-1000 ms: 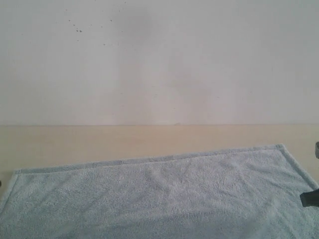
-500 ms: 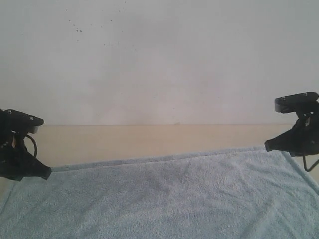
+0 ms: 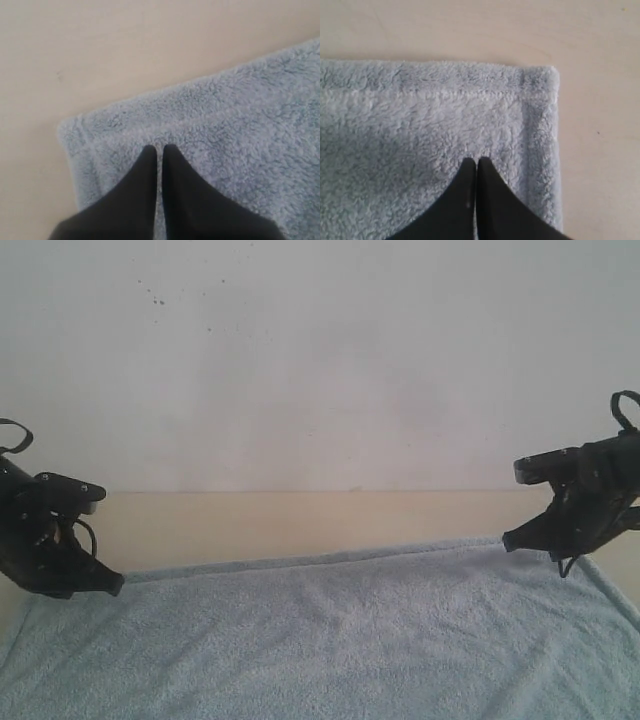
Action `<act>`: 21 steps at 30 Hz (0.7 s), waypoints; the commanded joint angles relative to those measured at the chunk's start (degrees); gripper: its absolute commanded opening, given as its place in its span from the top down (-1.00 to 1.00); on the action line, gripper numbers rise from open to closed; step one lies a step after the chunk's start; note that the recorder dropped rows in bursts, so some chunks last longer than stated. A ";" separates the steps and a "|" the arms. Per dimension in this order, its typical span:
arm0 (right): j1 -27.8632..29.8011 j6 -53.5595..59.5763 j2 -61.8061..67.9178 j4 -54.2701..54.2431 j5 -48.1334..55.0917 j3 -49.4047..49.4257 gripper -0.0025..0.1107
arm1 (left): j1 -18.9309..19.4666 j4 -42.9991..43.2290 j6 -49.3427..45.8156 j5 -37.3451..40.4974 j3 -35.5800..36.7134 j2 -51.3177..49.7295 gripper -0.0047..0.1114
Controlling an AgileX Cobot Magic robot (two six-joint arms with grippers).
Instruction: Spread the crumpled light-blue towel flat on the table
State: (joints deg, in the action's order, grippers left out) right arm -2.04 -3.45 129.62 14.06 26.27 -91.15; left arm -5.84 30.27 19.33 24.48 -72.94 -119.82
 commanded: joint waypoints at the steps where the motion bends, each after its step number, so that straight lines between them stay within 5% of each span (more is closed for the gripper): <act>1: 0.37 0.56 1.83 0.25 0.72 -2.11 0.96 | 0.10 0.66 0.58 -0.92 -0.39 -1.25 0.85; 21: 5.06 -1.07 0.32 1.53 -1.50 -2.21 0.96 | 0.62 5.48 4.37 1.88 -6.84 -1.31 0.85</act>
State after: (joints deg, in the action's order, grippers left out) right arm 2.65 -4.11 132.06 15.40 26.68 -93.11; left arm -5.42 35.51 22.94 25.26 -78.12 -123.01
